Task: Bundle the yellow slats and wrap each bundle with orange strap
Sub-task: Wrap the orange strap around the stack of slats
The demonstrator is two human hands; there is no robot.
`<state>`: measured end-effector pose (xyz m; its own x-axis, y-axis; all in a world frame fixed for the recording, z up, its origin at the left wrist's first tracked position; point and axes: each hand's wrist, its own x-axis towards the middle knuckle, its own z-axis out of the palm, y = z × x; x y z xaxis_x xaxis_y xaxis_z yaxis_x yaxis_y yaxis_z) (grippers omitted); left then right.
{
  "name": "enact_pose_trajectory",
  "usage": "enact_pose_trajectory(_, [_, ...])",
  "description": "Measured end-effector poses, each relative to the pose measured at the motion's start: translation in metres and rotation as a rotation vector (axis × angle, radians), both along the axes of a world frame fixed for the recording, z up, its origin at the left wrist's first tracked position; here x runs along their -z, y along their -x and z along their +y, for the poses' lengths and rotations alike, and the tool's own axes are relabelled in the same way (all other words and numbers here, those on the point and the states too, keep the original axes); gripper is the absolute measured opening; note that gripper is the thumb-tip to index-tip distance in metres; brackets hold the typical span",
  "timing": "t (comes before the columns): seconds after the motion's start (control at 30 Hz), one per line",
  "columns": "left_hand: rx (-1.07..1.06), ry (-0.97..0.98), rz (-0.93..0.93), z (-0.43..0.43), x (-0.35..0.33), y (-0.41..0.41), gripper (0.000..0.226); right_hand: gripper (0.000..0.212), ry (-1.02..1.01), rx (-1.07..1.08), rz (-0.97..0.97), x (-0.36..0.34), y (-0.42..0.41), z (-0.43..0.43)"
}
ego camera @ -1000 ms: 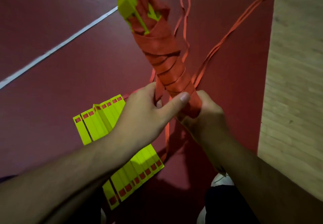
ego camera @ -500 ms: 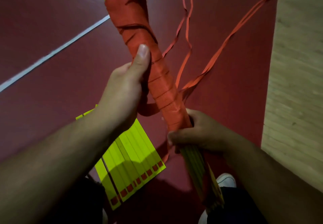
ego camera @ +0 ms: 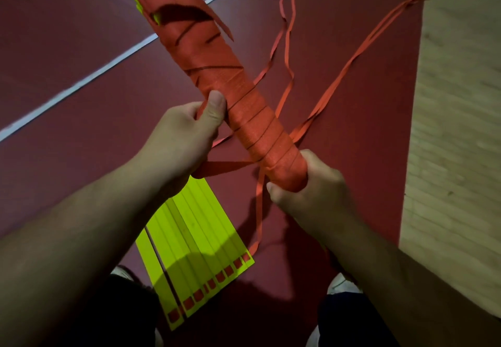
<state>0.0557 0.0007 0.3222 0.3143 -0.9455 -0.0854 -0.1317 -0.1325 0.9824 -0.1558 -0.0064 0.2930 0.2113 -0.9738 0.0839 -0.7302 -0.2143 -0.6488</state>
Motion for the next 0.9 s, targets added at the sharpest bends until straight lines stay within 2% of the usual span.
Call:
enact_pose_trajectory(0.17, [0.009,-0.018,0.145,0.009,0.006,0.019,0.052,0.035,-0.038,0.049,0.078,-0.003,-0.005,0.007])
enact_pose_trajectory(0.23, [0.005,0.012,0.118,0.009,0.005,0.022,0.053,0.038,-0.062,0.051,0.087,-0.004,-0.007,0.01])
enact_pose_trajectory(0.33, [-0.023,0.07,0.181,0.011,-0.004,0.023,0.049,0.047,-0.138,-0.06,0.027,-0.012,-0.004,0.006])
enact_pose_trajectory(0.4, [0.006,0.089,0.361,0.011,-0.015,0.023,0.041,0.045,-0.313,-0.198,-0.148,-0.02,0.002,-0.003])
enact_pose_trajectory(0.47, [0.072,0.077,0.509,0.009,-0.022,0.021,0.044,0.046,-0.617,-0.346,-0.393,-0.026,0.011,-0.011])
enact_pose_trajectory(0.53, [0.101,0.062,0.55,0.009,-0.024,0.017,0.047,0.056,-0.97,-0.453,-0.579,-0.025,0.016,-0.011])
enact_pose_trajectory(0.57, [0.108,0.045,0.558,0.008,-0.025,0.014,0.047,0.057,-1.095,-0.485,-0.621,-0.025,0.016,-0.008])
enact_pose_trajectory(0.6, [0.132,0.021,0.551,0.007,-0.023,0.008,0.048,0.051,-1.135,-0.496,-0.625,-0.023,0.015,-0.006])
enact_pose_trajectory(0.67, [0.222,-0.002,0.487,0.003,-0.019,-0.005,0.051,0.042,-1.017,-0.454,-0.562,-0.02,0.011,-0.003])
enact_pose_trajectory(0.73, [0.332,0.07,0.379,-0.001,-0.013,-0.019,0.049,0.036,-0.821,-0.402,-0.487,-0.019,0.01,-0.007])
enact_pose_trajectory(0.8, [0.369,0.115,0.277,-0.004,-0.008,-0.027,0.038,0.032,-0.742,-0.372,-0.464,-0.018,0.013,-0.011])
enact_pose_trajectory(0.9, [0.313,0.092,0.015,-0.004,-0.003,-0.026,0.012,0.041,-0.715,-0.326,-0.502,-0.018,0.018,-0.013])
